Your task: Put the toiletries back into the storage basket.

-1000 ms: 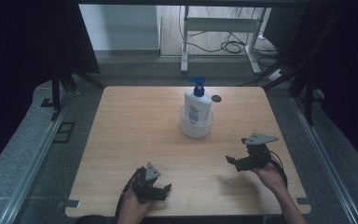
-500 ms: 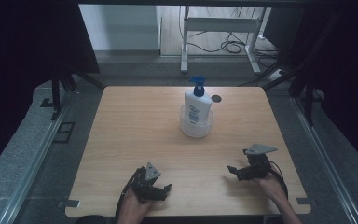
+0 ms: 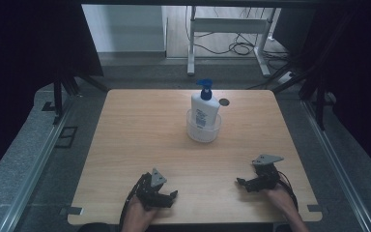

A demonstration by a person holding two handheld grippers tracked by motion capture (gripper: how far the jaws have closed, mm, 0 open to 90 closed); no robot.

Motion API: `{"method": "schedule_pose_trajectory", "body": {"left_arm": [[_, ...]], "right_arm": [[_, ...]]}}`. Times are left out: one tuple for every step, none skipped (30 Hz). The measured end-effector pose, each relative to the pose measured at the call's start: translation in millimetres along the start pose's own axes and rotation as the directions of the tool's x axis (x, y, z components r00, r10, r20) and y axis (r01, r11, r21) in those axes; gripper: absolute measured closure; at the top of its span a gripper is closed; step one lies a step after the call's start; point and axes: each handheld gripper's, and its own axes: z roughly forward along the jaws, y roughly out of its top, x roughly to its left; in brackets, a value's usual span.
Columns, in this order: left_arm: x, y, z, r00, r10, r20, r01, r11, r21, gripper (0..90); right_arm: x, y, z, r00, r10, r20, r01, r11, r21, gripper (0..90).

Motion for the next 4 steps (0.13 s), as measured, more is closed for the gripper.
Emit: {"method": "schedule_pose_trajectory", "body": {"left_arm": [[0.0,0.0,0.0,1.0,0.0,0.0,0.0,1.0,0.0,12.2],[-0.2,0.0,0.2,1.0,0.0,0.0,0.0,1.0,0.0,12.2],[-0.4,0.1,0.3,1.0,0.0,0.0,0.0,1.0,0.0,12.2],[-0.4,0.4,0.5,1.0,-0.001,0.0,0.001,1.0,0.0,12.2]], "right_arm": [[0.1,-0.2,-0.1,1.0,-0.001,-0.001,0.001,1.0,0.001,0.3],[0.0,-0.3,-0.2,1.0,-0.002,-0.003,0.002,1.0,0.002,0.2],[0.2,-0.5,-0.2,1.0,-0.001,-0.002,0.001,1.0,0.003,0.1],[0.1,-0.5,-0.2,1.0,-0.001,-0.002,0.001,1.0,0.003,0.1]]}}
